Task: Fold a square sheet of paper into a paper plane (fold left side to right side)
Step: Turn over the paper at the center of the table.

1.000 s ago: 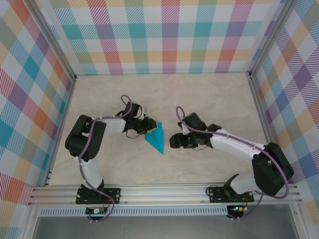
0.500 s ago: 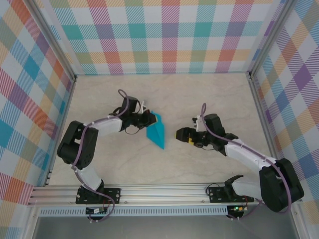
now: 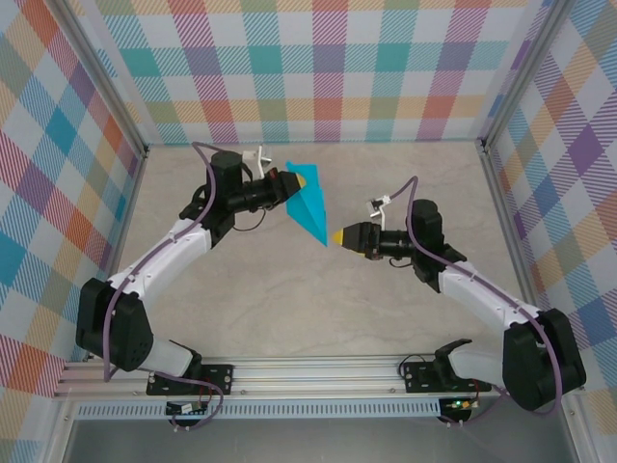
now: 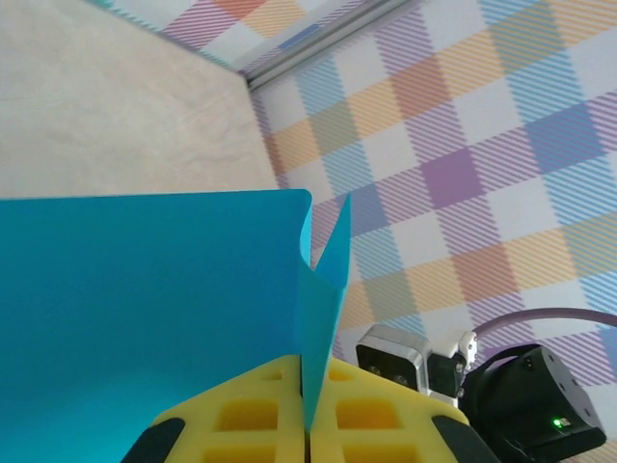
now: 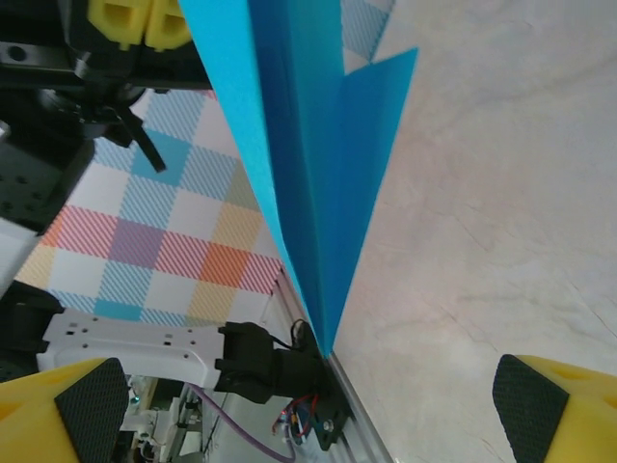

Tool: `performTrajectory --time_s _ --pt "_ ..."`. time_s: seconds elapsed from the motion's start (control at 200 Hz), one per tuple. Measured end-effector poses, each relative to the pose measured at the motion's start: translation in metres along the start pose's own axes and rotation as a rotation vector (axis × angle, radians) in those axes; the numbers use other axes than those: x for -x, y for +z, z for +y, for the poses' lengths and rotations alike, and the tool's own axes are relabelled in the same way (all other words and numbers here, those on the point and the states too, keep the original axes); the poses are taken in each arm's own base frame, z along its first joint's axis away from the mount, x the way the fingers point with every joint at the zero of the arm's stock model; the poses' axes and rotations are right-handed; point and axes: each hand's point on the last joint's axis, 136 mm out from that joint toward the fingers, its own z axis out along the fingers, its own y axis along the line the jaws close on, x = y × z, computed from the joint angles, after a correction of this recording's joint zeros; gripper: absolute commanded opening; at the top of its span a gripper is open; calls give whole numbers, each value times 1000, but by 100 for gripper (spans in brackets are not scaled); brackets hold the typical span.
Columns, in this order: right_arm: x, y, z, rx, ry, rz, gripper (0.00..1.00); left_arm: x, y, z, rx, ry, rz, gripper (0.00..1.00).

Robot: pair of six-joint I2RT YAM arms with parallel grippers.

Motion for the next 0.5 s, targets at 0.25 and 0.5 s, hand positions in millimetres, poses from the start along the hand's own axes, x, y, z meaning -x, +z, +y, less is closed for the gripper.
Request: performTrajectory --time_s 0.25,0.5 --pt "11 22 21 76 -26 31 100 -17 8 -34 -89 -20 65 9" --pt "13 30 24 101 4 34 72 -20 9 -43 -122 -28 78 10"
